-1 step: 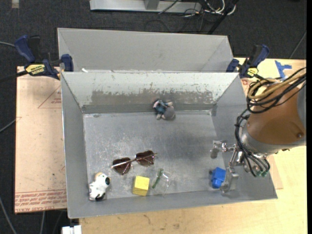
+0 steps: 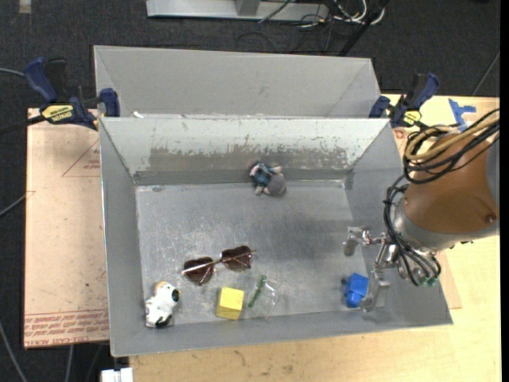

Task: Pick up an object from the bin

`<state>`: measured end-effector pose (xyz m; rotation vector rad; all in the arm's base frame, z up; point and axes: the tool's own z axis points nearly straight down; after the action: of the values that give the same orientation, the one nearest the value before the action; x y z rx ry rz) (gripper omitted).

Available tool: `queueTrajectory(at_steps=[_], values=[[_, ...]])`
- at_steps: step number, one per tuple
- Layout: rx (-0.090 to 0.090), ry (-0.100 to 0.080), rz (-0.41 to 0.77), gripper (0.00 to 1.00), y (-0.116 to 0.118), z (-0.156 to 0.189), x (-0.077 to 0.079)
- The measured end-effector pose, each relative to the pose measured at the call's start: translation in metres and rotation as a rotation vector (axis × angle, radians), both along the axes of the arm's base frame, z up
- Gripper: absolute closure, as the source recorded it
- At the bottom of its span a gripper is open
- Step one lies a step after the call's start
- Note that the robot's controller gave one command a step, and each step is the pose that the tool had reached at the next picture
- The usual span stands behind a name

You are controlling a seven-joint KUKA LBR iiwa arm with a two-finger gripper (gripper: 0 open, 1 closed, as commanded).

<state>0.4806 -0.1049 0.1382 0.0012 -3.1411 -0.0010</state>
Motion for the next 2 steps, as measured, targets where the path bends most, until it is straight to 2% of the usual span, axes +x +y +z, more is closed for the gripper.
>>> queueTrajectory(at_steps=[1, 2], values=[[0.001, 0.000, 0.349, 0.00, -0.0094, -0.0101, -0.0008], [0.001, -0.003, 0.395, 0.00, -0.0125, -0.0054, -0.0007]])
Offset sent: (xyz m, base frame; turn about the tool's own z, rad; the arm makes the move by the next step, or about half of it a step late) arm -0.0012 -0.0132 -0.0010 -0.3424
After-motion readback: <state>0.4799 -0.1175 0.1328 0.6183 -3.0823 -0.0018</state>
